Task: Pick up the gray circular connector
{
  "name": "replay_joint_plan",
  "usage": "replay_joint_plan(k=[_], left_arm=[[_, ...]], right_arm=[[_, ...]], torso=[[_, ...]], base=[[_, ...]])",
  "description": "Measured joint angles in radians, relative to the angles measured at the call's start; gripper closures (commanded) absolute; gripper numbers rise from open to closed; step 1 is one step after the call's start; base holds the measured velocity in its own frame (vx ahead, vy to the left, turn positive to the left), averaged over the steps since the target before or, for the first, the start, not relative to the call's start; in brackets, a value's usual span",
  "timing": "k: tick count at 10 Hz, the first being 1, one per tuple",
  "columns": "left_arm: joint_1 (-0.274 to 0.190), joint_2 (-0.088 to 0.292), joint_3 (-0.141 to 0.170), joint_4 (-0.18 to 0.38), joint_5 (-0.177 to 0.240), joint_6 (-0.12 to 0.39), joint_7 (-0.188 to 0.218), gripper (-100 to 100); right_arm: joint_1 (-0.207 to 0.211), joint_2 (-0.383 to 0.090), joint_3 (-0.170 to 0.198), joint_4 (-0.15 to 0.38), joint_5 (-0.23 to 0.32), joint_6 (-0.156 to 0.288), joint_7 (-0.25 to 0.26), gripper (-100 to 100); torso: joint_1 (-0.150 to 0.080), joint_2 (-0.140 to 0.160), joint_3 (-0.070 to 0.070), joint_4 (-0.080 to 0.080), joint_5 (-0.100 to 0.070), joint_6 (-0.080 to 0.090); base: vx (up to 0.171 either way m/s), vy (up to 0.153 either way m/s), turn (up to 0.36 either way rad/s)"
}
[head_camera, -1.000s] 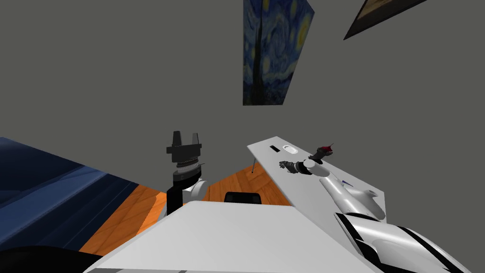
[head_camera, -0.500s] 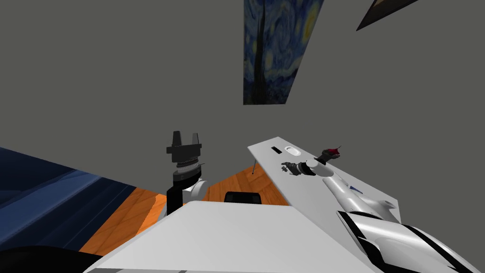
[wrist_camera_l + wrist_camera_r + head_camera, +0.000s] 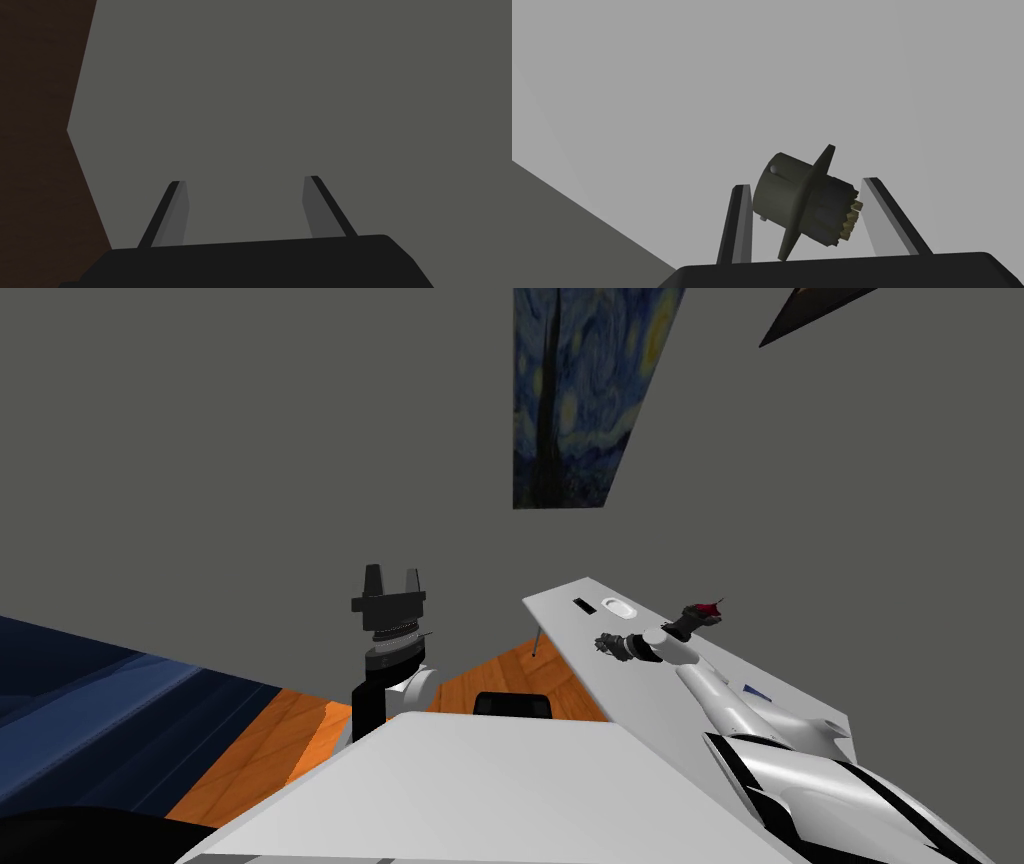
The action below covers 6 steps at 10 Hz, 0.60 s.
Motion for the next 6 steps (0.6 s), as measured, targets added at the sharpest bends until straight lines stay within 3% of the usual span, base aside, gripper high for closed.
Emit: replay_joint_plan(k=[2,3,4,6], left_arm=[[0.000,0.000,0.000,0.000,0.000,0.000,0.000,0],[0.000,0.000,0.000,0.000,0.000,0.000,0.000,0],[0.000,0.000,0.000,0.000,0.000,0.000,0.000,0],[0.000,0.000,0.000,0.000,0.000,0.000,0.000,0]], right_arm=[[0.000,0.000,0.000,0.000,0.000,0.000,0.000,100],[0.000,0.000,0.000,0.000,0.000,0.000,0.000,0],[0.000,0.000,0.000,0.000,0.000,0.000,0.000,100],[-0.006,-0.024,0.003,-0.025,-0.008,0.022,-0.027,100]], torso=[[0.000,0.000,0.000,0.000,0.000,0.000],[0.000,0.001,0.000,0.000,0.000,0.000],[0.000,0.001,0.000,0.000,0.000,0.000],[0.001,0.005,0.003,0.001,0.001,0.001]], base=[[0.000,0.000,0.000],[0.000,0.000,0.000],[-0.033,0.004,0.009],[-0.053,0.005,0.008]])
